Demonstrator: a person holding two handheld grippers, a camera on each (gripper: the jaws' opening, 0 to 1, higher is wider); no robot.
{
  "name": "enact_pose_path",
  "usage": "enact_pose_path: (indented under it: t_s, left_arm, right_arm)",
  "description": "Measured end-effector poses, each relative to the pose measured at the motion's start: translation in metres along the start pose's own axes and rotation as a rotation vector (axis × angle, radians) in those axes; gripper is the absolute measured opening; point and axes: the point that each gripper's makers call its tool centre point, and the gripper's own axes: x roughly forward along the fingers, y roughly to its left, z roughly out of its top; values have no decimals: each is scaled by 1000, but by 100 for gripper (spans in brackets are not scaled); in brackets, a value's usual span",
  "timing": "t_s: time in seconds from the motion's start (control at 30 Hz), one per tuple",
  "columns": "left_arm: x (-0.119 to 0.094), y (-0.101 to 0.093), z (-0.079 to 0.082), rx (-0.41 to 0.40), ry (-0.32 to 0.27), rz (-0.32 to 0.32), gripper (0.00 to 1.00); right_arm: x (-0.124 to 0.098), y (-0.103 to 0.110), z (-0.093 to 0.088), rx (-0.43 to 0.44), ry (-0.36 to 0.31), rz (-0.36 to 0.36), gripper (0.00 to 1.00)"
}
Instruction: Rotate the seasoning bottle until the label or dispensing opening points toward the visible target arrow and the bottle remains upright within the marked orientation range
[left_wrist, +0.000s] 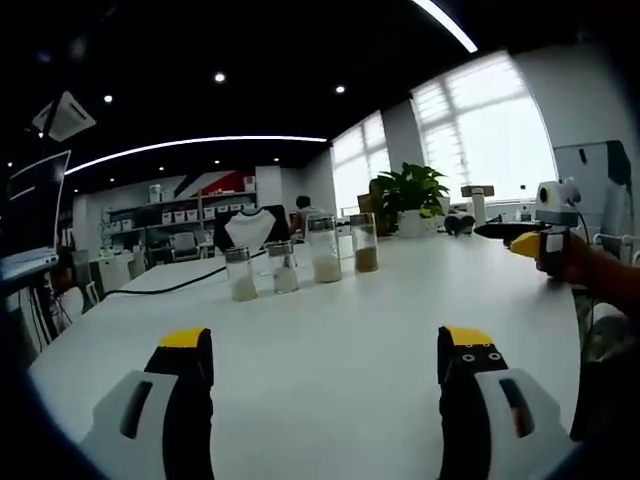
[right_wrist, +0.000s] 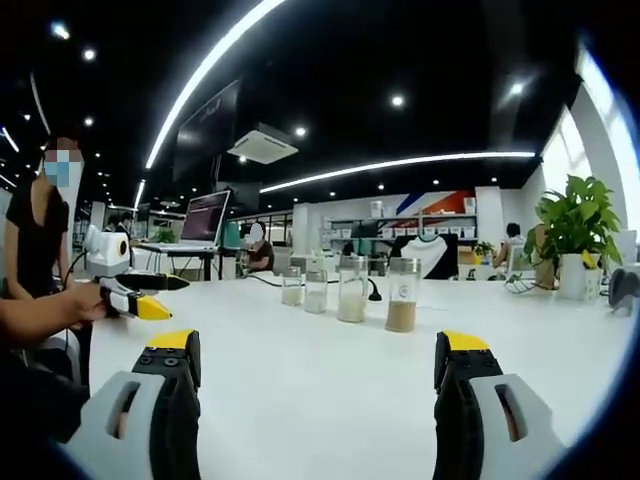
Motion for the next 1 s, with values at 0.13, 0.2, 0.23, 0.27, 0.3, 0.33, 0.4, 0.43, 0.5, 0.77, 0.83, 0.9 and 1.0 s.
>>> enact_pose_path:
  t_s: [0.13, 0.2, 0.23, 0.27, 0.3, 0.33, 0.4, 0.43, 0.5, 0.77, 0.83, 0.9, 1.0]
  left_arm:
    - [0, 2, -1, 2, 8, 9, 99]
    - [0, 2, -1, -6, 5, 8, 99]
    - [-1, 2, -1, -9, 2, 8, 99]
    - [-1, 3, 0, -12, 1, 9, 99]
    - [-1, 3, 0, -12, 1, 10, 99]
    - [-1, 3, -1, -11, 1, 11, 99]
    - [-1, 3, -1, -7, 6, 11, 98]
    - [-1, 3, -2, -7, 7, 11, 98]
    - [-1, 3, -1, -8, 5, 11, 98]
    - [-2, 5, 1, -39, -10, 6, 98]
    - [-2, 6, 0, -34, -8, 7, 97]
    - [-1, 5, 0, -30, -5, 7, 97]
    - [0, 4, 0, -38, -2, -4, 97]
  right_arm:
    - [1, -1, -3, 7, 14, -4, 99]
    - [1, 0, -3, -1, 15, 0, 99]
    - [1, 1, -3, -5, 18, 0, 99]
    - [1, 2, -3, -9, 20, 1, 99]
    - [2, 2, -4, -10, 22, 2, 99]
    - [2, 2, -5, -13, 26, 1, 99]
    - [2, 2, -5, -14, 30, 0, 99]
    - [2, 2, -5, -13, 30, 0, 99]
    - [2, 2, -5, -11, 29, -1, 99]
    - [2, 1, -5, -12, 31, 5, 99]
    - [3, 2, -6, -15, 31, 7, 99]
    - [3, 2, -6, -20, 32, 7, 99]
    - [3, 3, -6, -25, 34, 8, 99]
